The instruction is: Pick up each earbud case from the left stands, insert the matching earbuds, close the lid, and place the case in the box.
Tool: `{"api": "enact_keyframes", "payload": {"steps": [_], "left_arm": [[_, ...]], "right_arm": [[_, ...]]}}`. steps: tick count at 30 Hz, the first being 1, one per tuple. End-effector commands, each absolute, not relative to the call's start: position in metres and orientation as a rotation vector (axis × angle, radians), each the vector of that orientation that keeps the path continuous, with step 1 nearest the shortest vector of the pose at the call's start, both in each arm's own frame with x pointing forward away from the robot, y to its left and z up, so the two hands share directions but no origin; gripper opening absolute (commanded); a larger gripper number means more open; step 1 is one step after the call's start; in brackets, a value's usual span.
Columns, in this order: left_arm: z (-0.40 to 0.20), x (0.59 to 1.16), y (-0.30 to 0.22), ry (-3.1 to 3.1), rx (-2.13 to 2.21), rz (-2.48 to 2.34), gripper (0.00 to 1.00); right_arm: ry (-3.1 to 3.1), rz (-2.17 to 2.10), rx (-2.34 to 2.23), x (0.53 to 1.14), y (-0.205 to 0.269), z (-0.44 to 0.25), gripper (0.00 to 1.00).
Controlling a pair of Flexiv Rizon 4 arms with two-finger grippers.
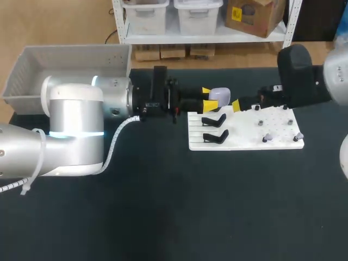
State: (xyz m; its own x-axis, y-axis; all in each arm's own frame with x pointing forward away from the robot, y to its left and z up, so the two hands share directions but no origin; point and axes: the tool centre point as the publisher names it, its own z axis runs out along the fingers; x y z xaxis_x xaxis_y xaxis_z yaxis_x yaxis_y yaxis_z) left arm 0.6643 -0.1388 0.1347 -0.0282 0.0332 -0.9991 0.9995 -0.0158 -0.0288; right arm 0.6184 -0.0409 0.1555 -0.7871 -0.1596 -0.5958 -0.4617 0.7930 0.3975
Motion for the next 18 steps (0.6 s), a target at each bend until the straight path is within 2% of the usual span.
{"api": "enact_keyframes", "payload": {"steps": [1,18], "left_arm": [[0.134,0.666,-0.14,1.246,1.235,-1.229,0.0],[0.134,0.666,-0.14,1.246,1.235,-1.229,0.0]], "right_arm": [[2.452,0.639,-0.423,0.624,-0.034,0.152,1.0],[2.474,0.674,-0.413,0.655,-0.018,0.14,1.0]]}}
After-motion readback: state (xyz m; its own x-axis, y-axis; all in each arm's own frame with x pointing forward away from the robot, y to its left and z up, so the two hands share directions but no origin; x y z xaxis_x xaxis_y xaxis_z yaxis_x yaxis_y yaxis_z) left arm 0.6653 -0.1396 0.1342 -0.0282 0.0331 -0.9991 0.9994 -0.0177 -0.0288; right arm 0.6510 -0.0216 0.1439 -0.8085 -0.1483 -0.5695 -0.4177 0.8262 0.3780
